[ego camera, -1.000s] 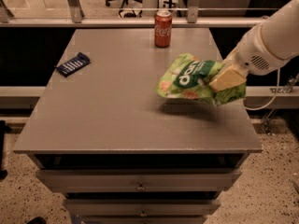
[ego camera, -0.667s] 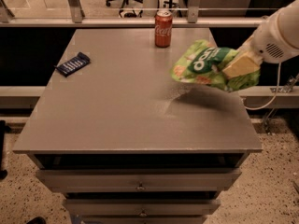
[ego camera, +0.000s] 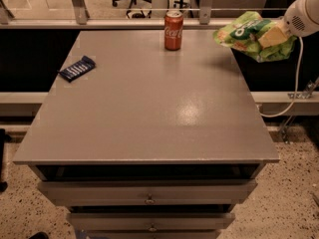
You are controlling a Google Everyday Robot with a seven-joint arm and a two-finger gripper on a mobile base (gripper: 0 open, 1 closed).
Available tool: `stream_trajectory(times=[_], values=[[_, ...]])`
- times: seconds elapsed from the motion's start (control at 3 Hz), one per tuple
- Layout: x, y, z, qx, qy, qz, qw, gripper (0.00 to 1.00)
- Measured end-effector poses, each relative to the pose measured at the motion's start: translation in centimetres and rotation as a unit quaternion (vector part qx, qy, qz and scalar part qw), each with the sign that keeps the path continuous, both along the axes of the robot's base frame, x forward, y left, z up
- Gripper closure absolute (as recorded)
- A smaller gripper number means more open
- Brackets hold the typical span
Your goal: Move green rice chip bag near coke can
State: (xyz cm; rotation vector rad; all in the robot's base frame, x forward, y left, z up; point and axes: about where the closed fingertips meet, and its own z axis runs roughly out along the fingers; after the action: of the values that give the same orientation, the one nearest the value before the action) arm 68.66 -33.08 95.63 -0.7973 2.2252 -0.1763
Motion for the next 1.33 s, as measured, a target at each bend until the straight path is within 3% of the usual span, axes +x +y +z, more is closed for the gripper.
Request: stream_trajectory(times=[0.33, 0.67, 1.33], values=[[4.3, -0.2, -0.8, 0.016, -0.009, -0.040, 0.9990, 1.00], [8.3, 1.1, -2.4, 0.031, -0.012, -0.069, 0.9970, 1.00], [14.8, 5.5, -3.9, 0.069, -0.026, -0.091, 0.9931, 1.00]])
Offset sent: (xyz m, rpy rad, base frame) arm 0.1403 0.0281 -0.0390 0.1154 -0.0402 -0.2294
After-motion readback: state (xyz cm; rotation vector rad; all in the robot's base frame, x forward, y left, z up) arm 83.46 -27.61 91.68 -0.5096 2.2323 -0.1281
